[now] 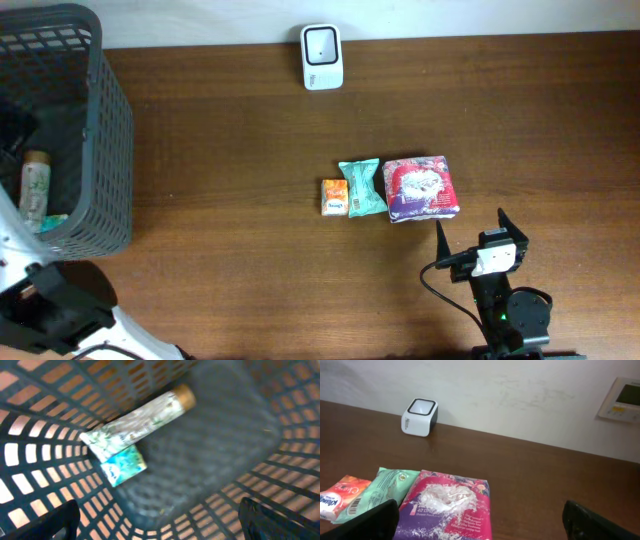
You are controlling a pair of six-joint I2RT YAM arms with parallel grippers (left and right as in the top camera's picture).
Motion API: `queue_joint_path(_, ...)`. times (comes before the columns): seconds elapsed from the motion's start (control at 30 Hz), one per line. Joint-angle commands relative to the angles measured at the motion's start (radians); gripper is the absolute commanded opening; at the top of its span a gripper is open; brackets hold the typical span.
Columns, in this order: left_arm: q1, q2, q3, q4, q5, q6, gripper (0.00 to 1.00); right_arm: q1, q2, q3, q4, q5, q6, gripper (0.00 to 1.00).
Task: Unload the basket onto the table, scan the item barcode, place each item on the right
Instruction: 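Pick the teal tissue packet from the basket, set it left of the orange packet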
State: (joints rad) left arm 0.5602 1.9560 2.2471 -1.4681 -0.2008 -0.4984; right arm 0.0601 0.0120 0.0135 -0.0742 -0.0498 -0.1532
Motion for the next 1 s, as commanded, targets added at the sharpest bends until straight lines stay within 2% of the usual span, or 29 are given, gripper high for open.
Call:
queue_joint_path(0.0, 0.044, 0.0, -0.109, 0.06, -0.032, -0.021, 0.99, 0.005, -0.006, -0.008, -0.001, 0.002, 0.011, 0.99)
queue_joint_path(0.1, 0.052, 0.02, -0.226, 0.097, -0.033, -0.02, 0.96, 0.005, -0.006, -0.008, -0.001, 0.002, 0.011, 0.99)
queue_joint_path(0.17, 0.051, 0.026, -0.298, 0.163, -0.032, 0.085, 0.9, 0.005, -0.006, -0.008, -0.001, 0.002, 0.011, 0.99)
queue_joint_path(0.23, 0.052, 0.026, -0.361, 0.224, -0.036, 0.092, 0.84, 0.005, -0.006, -0.008, -0.001, 0.002, 0.011, 0.99)
queue_joint_path(0.3, 0.051, 0.026, -0.409, 0.265, -0.035, 0.092, 0.84, 0.005, -0.006, -0.008, -0.001, 0.002, 0.011, 0.99)
queue_joint_path(0.37, 0.051, 0.026, -0.491, 0.33, -0.036, 0.093, 0.75, 0.005, -0.006, -0.008, -0.001, 0.002, 0.011, 0.99)
queue_joint_path(0.5, 0.051, 0.026, -0.643, 0.469, -0.088, 0.093, 0.65, 0.005, -0.006, -0.008, -0.001, 0.002, 0.011, 0.99)
queue_joint_path(0.57, 0.052, 0.026, -0.679, 0.5, -0.088, 0.112, 0.61, 0.005, -0.006, -0.008, -0.001, 0.002, 0.011, 0.99)
queue_joint_path(0.6, 0.051, 0.026, -0.697, 0.513, -0.088, 0.112, 0.54, 0.005, -0.006, -0.008, -0.001, 0.002, 0.011, 0.99)
queue_joint_path(0.87, 0.053, 0.032, -0.823, 0.621, -0.147, 0.111, 0.51, 0.005, -0.006, -0.008, -0.001, 0.002, 0.011, 0.99)
queue_joint_path(0.97, 0.053, 0.065, -0.852, 0.634, -0.147, 0.111, 0.39, 0.005, -0.006, -0.008, -0.001, 0.002, 0.011, 0.99)
